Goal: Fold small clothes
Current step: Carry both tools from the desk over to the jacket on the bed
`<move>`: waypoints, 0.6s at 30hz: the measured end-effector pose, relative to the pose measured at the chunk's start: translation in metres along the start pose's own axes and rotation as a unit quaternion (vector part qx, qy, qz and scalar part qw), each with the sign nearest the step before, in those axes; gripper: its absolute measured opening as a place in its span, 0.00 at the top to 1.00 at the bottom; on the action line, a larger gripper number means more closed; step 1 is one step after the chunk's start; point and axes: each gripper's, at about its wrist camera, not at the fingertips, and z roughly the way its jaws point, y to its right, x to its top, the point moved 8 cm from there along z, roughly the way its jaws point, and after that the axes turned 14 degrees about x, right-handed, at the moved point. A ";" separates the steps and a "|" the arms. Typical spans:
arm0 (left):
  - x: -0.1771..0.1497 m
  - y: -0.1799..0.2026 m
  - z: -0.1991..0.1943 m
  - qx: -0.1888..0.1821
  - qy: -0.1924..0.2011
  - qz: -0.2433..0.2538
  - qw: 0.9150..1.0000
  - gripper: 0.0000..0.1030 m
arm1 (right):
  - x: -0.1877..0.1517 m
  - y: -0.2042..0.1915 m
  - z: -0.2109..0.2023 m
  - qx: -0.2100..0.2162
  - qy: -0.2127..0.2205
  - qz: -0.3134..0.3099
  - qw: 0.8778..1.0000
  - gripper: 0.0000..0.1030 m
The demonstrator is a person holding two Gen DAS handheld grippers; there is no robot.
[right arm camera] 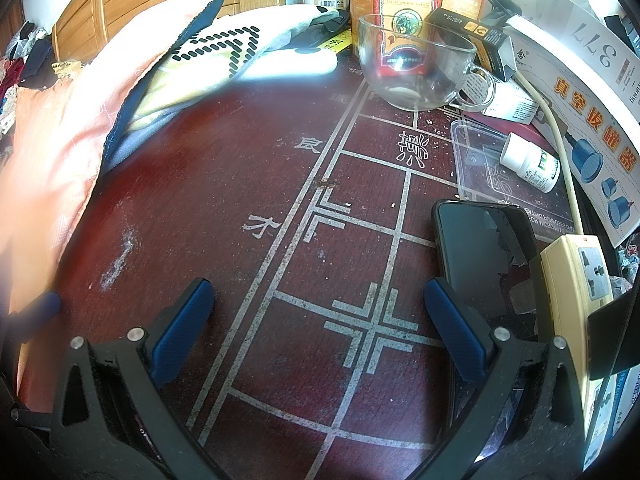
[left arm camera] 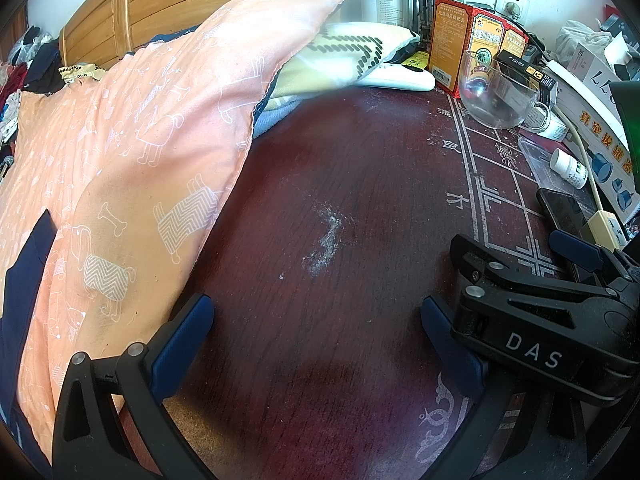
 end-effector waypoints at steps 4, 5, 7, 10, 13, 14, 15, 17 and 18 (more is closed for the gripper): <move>0.000 0.001 0.000 0.000 0.000 0.000 1.000 0.00 | 0.000 0.000 0.000 -0.002 0.000 0.001 1.000 0.00; 0.000 0.001 0.000 0.000 0.000 0.000 1.000 0.00 | 0.000 0.001 0.000 -0.002 0.000 0.001 1.000 0.00; 0.001 0.000 0.000 -0.002 0.000 0.000 1.000 0.00 | 0.001 0.001 0.001 0.000 0.000 0.001 1.000 0.00; 0.001 0.002 0.001 -0.008 0.001 0.010 1.000 0.00 | 0.003 -0.004 0.002 0.020 0.000 -0.012 1.000 0.00; -0.008 0.004 -0.010 -0.051 -0.001 0.042 0.998 0.00 | 0.004 -0.013 -0.006 0.076 0.022 -0.009 0.997 0.00; -0.011 0.002 -0.017 -0.073 0.001 0.038 0.997 0.00 | 0.005 -0.017 -0.013 0.089 0.039 -0.015 0.995 0.00; -0.013 -0.004 -0.028 -0.087 0.010 0.029 0.996 0.00 | 0.004 -0.021 -0.022 0.104 0.048 -0.021 0.993 0.00; -0.015 -0.026 -0.058 -0.102 0.044 0.002 0.994 0.00 | 0.002 -0.034 -0.043 0.139 0.069 -0.030 0.987 0.00; -0.015 -0.044 -0.081 -0.117 0.069 -0.015 0.991 0.00 | 0.003 -0.041 -0.055 0.167 0.076 -0.027 0.983 0.00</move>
